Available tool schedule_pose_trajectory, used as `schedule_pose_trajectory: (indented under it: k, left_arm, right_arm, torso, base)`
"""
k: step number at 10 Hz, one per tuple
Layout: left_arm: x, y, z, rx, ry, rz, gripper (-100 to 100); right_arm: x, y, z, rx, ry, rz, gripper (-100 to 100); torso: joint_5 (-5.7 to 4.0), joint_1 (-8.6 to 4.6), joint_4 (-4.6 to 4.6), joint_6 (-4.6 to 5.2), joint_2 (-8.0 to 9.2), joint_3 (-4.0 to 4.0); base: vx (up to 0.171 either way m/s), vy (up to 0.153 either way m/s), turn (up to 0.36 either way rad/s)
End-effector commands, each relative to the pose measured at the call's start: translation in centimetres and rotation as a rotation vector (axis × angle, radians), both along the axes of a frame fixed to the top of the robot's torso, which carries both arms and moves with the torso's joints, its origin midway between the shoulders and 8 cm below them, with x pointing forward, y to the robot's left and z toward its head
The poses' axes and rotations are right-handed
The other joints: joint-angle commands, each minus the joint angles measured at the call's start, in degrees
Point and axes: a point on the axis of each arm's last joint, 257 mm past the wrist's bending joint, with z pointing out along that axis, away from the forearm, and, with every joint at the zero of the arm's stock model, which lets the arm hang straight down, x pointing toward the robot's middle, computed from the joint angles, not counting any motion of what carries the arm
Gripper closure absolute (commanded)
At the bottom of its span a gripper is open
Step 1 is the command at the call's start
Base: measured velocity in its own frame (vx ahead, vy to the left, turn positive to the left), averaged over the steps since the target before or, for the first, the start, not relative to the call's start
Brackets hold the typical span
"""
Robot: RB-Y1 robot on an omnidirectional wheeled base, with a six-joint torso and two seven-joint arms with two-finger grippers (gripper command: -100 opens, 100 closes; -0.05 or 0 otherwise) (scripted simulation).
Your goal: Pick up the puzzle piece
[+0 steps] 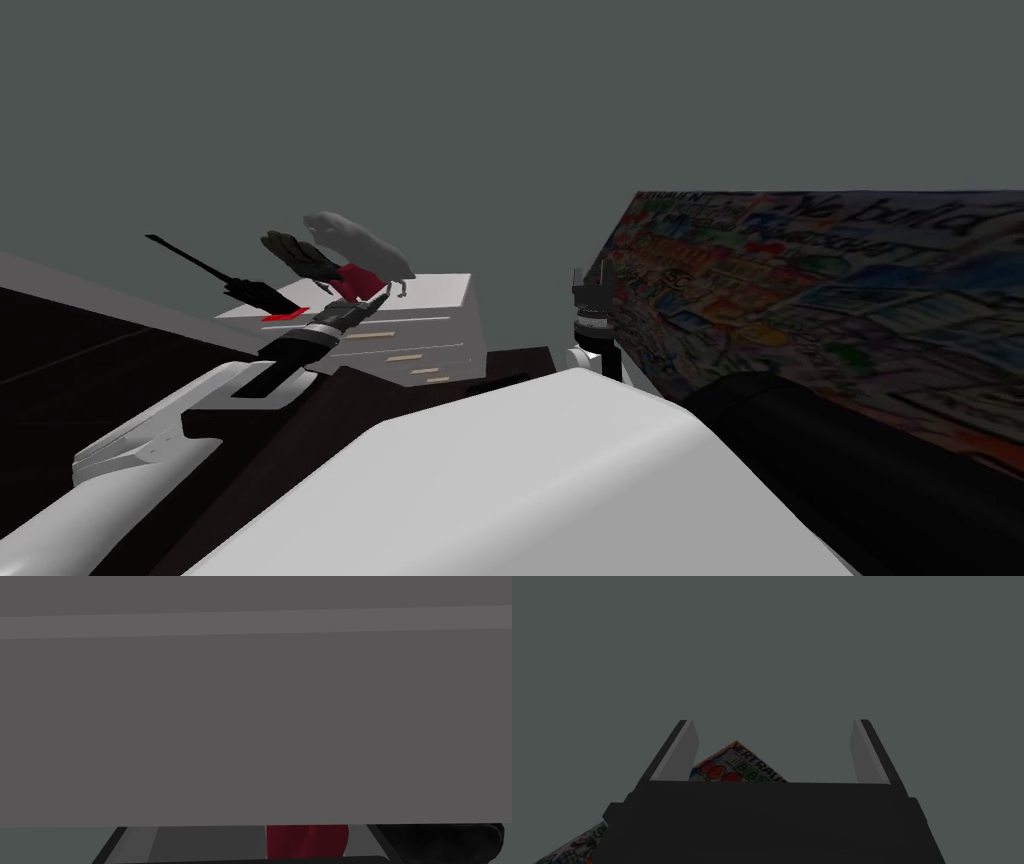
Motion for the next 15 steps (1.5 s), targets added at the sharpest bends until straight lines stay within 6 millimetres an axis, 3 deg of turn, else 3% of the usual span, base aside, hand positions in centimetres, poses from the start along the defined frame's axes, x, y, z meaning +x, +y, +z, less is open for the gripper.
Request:
schedule_pose_trajectory:
  k: [1, 5, 7, 9, 11, 13, 14, 15]
  left_arm:
    - [1.0, -0.6, 0.0, 0.014, 0.006, -0.041, -100]
    - [3.3, -0.7, -0.1, 0.035, 0.019, -0.069, -100]
    - [4.5, -0.7, 1.7, 0.038, -0.013, -0.067, -100]
    - [5.4, -0.7, 1.5, 0.063, 0.006, -0.095, -100]
    - [6.3, -0.5, 3.0, 0.066, -0.020, -0.089, -100]
    - [7.2, -0.1, 3.1, 0.097, -0.005, -0.107, -100]
    - [7.9, 0.2, 4.4, 0.099, -0.025, -0.099, -100]
    - [7.5, -0.1, 3.7, 0.096, -0.017, -0.104, -100]
  right_arm:
    - [0.0, 0.0, 0.0, 0.000, 0.000, 0.000, 0]
    - [0.0, 0.0, 0.0, 0.000, 0.000, 0.000, 0]
    - [0.0, 0.0, 0.0, 0.000, 0.000, 0.000, 0]
    - [0.0, 0.0, 0.0, 0.000, 0.000, 0.000, 0]
    - [0.0, 0.0, 0.0, 0.000, 0.000, 0.000, 0]
    - [0.0, 0.0, 0.0, 0.000, 0.000, 0.000, 0]
    - [0.0, 0.0, 0.0, 0.000, 0.000, 0.000, 0]
    - [0.0, 0.0, 0.0, 0.000, 0.000, 0.000, 0]
  torso:
    - [0.00, 0.00, 0.00, 0.00, 0.00, 0.00]
    - [-0.02, -0.11, 0.01, -0.09, 0.02, 0.02]
    - [-0.03, -0.12, 0.00, 0.02, 0.00, 0.00]
    - [-0.01, -0.07, 0.01, -0.11, 0.04, 0.03]
    - [-0.03, -0.11, 0.00, 0.02, 0.01, 0.01]
    - [0.00, -0.05, 0.01, -0.11, 0.03, 0.02]
    - [-0.02, -0.13, 0.00, -0.01, 0.03, 0.02]
    - [-0.03, -0.12, 0.00, 0.03, 0.02, 0.01]
  base:
    - [0.000, -0.043, 0.243]
    - [-0.003, -0.050, 0.170]
    - [-0.003, -0.020, -0.039]
    - [-0.009, -0.047, 0.256]
    - [-0.001, -0.020, -0.040]
    - [-0.005, -0.042, 0.250]
    - [-0.009, -0.038, -0.043]
    - [-0.003, -0.012, -0.017]
